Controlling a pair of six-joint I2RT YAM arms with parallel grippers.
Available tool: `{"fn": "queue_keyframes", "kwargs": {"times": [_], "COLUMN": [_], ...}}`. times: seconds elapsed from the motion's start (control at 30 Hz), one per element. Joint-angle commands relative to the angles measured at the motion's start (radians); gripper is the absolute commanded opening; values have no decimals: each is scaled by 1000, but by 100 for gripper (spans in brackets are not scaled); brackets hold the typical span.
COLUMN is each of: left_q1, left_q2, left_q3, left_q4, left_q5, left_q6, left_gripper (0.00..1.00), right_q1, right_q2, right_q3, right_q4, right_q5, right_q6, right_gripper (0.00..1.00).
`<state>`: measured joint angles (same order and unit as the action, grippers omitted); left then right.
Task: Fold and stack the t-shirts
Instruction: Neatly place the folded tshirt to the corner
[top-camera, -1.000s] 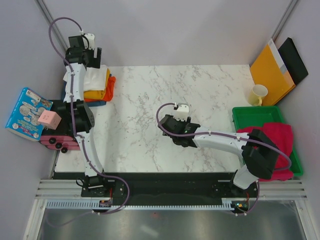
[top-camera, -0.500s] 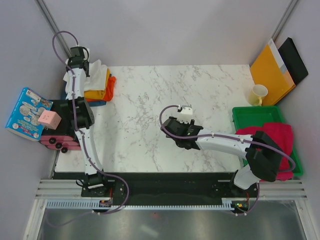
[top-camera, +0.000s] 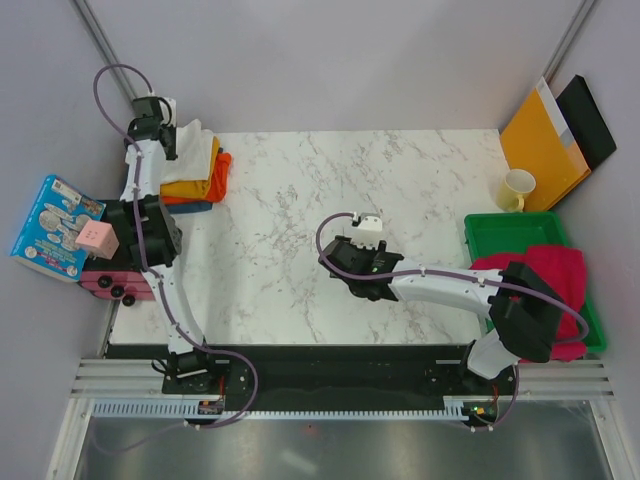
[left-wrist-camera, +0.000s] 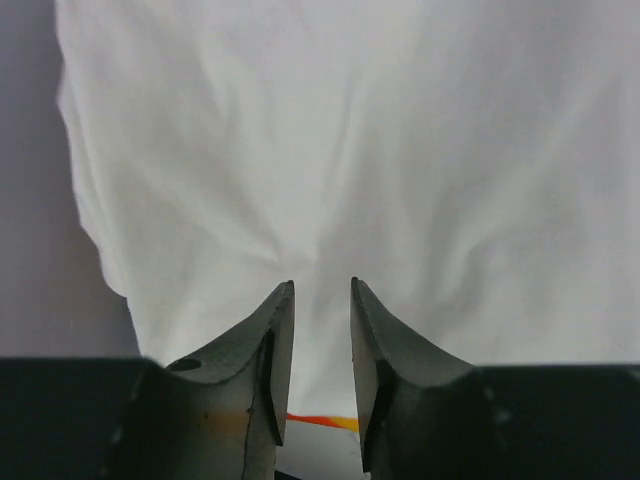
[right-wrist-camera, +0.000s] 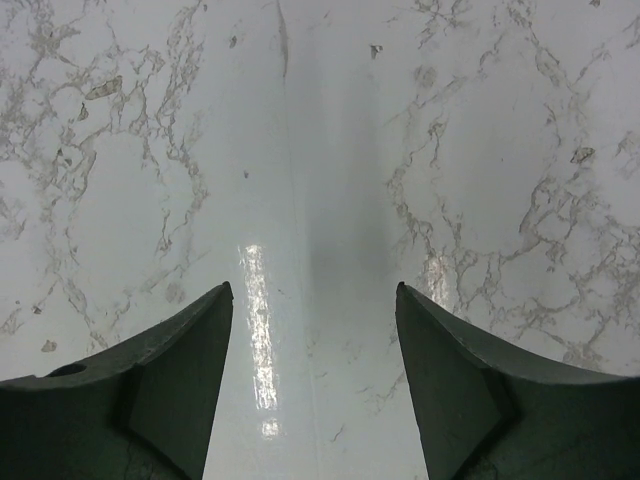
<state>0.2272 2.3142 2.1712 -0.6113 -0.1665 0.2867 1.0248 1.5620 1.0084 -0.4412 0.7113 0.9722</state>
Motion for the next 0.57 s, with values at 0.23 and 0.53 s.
{"fn": "queue_keyframes", "kwargs": {"times": [0.23, 0.53], "left_q1": [-83, -373], "left_q2": [-505, -831], "left_q3": [-238, -694], "left_q4": [87, 39], "left_q5": [289, 372], "left_q6": [-97, -20], "left_gripper": [78, 91], "right_q1": [61, 81], "right_q2": [-36, -91], "right_q3": [33, 35], "right_q4": [-8, -59], "right_q5": [45, 85], "right_q6": [17, 11], "right_gripper": [74, 74]}}
